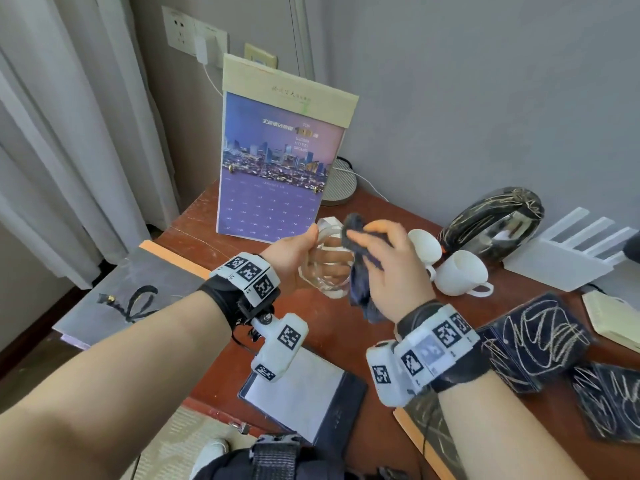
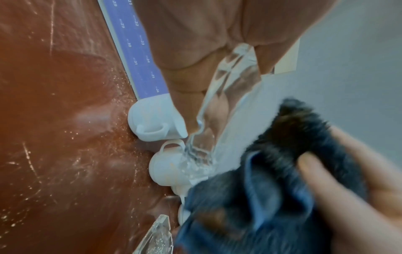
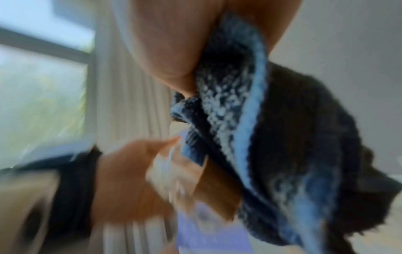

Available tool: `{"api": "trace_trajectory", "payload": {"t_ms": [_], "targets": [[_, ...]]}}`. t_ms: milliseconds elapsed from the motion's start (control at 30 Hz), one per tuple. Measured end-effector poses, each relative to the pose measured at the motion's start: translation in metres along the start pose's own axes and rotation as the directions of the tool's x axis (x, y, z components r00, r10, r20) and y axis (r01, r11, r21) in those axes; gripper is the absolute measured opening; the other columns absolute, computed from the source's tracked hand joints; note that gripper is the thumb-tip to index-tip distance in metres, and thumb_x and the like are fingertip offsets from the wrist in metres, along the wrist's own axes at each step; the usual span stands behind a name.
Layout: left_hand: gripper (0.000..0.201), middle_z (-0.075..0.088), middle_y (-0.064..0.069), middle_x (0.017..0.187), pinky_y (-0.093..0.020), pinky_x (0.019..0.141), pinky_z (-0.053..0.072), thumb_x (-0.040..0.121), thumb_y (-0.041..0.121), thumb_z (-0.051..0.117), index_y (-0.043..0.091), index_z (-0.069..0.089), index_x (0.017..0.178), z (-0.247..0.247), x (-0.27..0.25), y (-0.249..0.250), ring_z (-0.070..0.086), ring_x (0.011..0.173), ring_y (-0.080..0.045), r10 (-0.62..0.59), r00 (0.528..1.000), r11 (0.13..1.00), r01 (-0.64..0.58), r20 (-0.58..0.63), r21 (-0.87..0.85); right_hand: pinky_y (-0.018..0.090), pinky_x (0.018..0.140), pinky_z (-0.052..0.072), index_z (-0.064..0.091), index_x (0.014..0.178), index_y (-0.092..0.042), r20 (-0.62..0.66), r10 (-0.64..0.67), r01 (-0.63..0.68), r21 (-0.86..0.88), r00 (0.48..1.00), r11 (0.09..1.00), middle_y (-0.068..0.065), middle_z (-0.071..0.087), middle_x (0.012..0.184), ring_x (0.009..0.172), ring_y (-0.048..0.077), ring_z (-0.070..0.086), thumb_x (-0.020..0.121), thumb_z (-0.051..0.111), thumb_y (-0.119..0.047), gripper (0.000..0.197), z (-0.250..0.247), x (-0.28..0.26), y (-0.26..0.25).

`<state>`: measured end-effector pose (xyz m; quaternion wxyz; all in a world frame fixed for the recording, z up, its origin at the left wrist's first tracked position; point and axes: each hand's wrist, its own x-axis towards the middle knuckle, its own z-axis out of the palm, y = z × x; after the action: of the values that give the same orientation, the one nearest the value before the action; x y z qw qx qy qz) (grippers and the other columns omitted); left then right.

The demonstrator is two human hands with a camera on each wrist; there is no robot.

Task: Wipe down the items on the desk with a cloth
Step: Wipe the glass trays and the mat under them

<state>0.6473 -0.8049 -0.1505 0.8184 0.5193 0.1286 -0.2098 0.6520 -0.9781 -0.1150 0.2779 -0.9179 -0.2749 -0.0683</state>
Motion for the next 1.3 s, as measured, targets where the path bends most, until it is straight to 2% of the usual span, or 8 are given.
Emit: {"api": "trace_trajectory", "payload": {"t_ms": [167, 300, 433, 600, 800, 933, 1167, 1300], "targets": [[0.049, 0.068, -0.013, 0.094, -0.036, 0.067, 0.058, 0.096, 0.044, 0.034, 0.005, 0.057, 0.113, 0.002, 0.002, -0.005, 0.069, 0.073, -0.024, 0.047, 0.996, 0.999, -0.047, 0.072, -0.003, 0.030, 0.098, 0.035, 0.057, 0.126, -0.025, 0.118, 0.049, -0.026, -0.195, 0.992, 0.980, -0.002, 0.043, 0.132, 0.121, 0.020, 0.036, 0.087, 0.048, -0.001, 0.047, -0.008, 0.025, -0.021], [0.048, 0.064, -0.018, 0.101, -0.038, 0.071, 0.057, 0.093, 0.043, 0.034, 0.004, 0.058, 0.106, -0.009, 0.002, -0.005, 0.069, 0.076, -0.024, 0.090, 0.990, 0.994, -0.082, 0.113, -0.077, 0.036, 0.098, 0.039, 0.058, 0.125, -0.024, 0.150, 0.122, -0.097, -0.160, 0.981, 0.982, -0.003, 0.044, 0.126, 0.117, 0.022, 0.042, 0.087, 0.046, 0.001, 0.047, -0.010, 0.017, -0.006], [0.055, 0.063, -0.016, 0.101, -0.037, 0.072, 0.057, 0.078, 0.048, 0.045, 0.003, 0.057, 0.107, -0.014, 0.003, -0.003, 0.068, 0.079, -0.024, 0.106, 0.988, 0.987, -0.090, 0.117, -0.131, 0.014, 0.093, 0.028, 0.053, 0.131, -0.023, 0.176, 0.149, -0.132, -0.103, 0.973, 0.986, -0.004, 0.041, 0.128, 0.117, 0.012, 0.041, 0.090, 0.045, 0.001, 0.048, -0.014, -0.001, 0.004], [0.050, 0.069, -0.016, 0.098, -0.041, 0.072, 0.057, 0.099, 0.042, 0.029, 0.001, 0.058, 0.105, -0.012, 0.007, -0.003, 0.070, 0.083, -0.027, 0.119, 0.988, 0.939, -0.079, 0.101, -0.334, 0.009, 0.093, 0.022, 0.051, 0.133, -0.021, 0.273, 0.210, -0.190, -0.100, 0.939, 0.977, 0.000, 0.041, 0.128, 0.120, 0.013, 0.041, 0.091, 0.043, 0.004, 0.049, -0.015, -0.017, 0.012], [0.052, 0.068, -0.017, 0.103, -0.045, 0.081, 0.053, 0.100, 0.034, 0.025, 0.002, 0.065, 0.099, -0.008, 0.013, -0.002, 0.068, 0.089, -0.029, 0.127, 0.982, 0.901, -0.056, 0.137, -0.431, 0.002, 0.092, 0.017, 0.042, 0.139, -0.018, 0.060, 0.312, -0.315, 0.037, 0.948, 0.948, 0.001, 0.037, 0.132, 0.115, 0.004, 0.038, 0.094, 0.045, -0.004, 0.047, -0.008, -0.014, 0.005], [0.052, 0.070, -0.018, 0.093, -0.042, 0.067, 0.057, 0.098, 0.030, 0.031, 0.000, 0.071, 0.083, 0.000, 0.011, -0.001, 0.070, 0.080, -0.031, 0.146, 0.974, 0.865, -0.040, 0.175, -0.501, 0.007, 0.096, 0.020, 0.042, 0.139, -0.016, 0.123, 0.273, -0.268, -0.054, 0.954, 0.962, 0.002, 0.037, 0.133, 0.123, 0.012, 0.039, 0.093, 0.047, -0.004, 0.048, -0.002, -0.019, -0.003], [0.041, 0.070, -0.010, 0.094, -0.033, 0.065, 0.057, 0.099, 0.030, 0.025, 0.004, 0.054, 0.113, 0.001, 0.012, -0.002, 0.070, 0.077, -0.023, 0.127, 0.976, 0.910, -0.043, 0.178, -0.413, 0.034, 0.094, 0.044, 0.060, 0.121, -0.014, 0.127, 0.045, -0.034, -0.087, 0.991, 0.996, 0.001, 0.048, 0.123, 0.113, 0.020, 0.049, 0.082, 0.051, -0.005, 0.042, -0.009, -0.024, -0.020], [0.040, 0.069, -0.009, 0.092, -0.033, 0.064, 0.057, 0.100, 0.030, 0.026, 0.007, 0.052, 0.118, 0.011, 0.011, -0.006, 0.068, 0.073, -0.021, 0.109, 0.966, 0.940, -0.024, 0.234, -0.339, 0.035, 0.089, 0.046, 0.059, 0.123, -0.018, -0.015, 0.129, -0.130, -0.144, 0.992, 0.981, 0.000, 0.047, 0.124, 0.112, 0.022, 0.048, 0.084, 0.054, -0.006, 0.041, -0.013, 0.006, -0.037]]}}
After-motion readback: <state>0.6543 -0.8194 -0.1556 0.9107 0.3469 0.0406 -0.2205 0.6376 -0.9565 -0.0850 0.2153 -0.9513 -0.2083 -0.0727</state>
